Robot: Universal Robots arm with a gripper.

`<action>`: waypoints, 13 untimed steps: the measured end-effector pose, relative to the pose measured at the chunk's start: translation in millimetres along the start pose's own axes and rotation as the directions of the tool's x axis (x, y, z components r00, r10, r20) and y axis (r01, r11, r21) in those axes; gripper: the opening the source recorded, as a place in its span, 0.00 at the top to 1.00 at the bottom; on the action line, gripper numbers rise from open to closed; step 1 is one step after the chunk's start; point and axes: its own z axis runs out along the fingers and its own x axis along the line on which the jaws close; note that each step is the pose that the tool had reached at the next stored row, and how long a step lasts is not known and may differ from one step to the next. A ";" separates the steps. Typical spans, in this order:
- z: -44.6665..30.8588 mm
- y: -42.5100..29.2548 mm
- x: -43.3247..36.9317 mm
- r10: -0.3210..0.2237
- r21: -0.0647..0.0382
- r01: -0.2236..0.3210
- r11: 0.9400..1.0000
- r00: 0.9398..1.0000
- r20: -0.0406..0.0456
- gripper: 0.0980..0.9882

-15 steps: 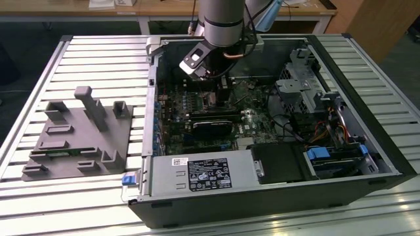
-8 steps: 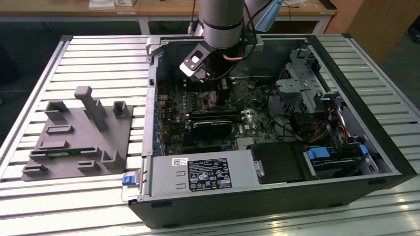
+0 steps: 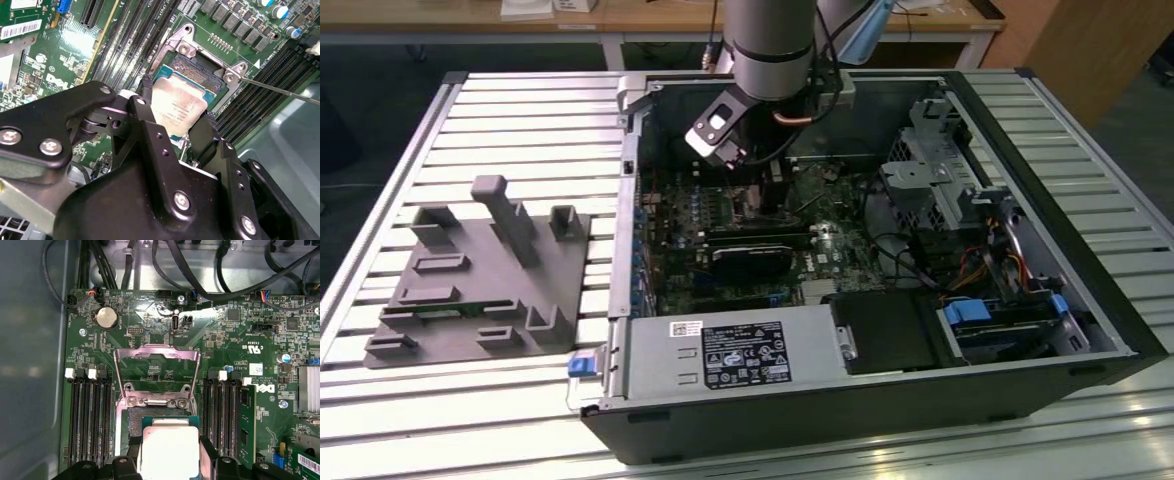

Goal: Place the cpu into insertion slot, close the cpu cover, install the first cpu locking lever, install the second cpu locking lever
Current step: 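Place the cpu into insertion slot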

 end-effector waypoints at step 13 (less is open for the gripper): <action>7.0 -0.4 0.1 0.000 0.000 0.000 1.000 1.000 0.000 0.50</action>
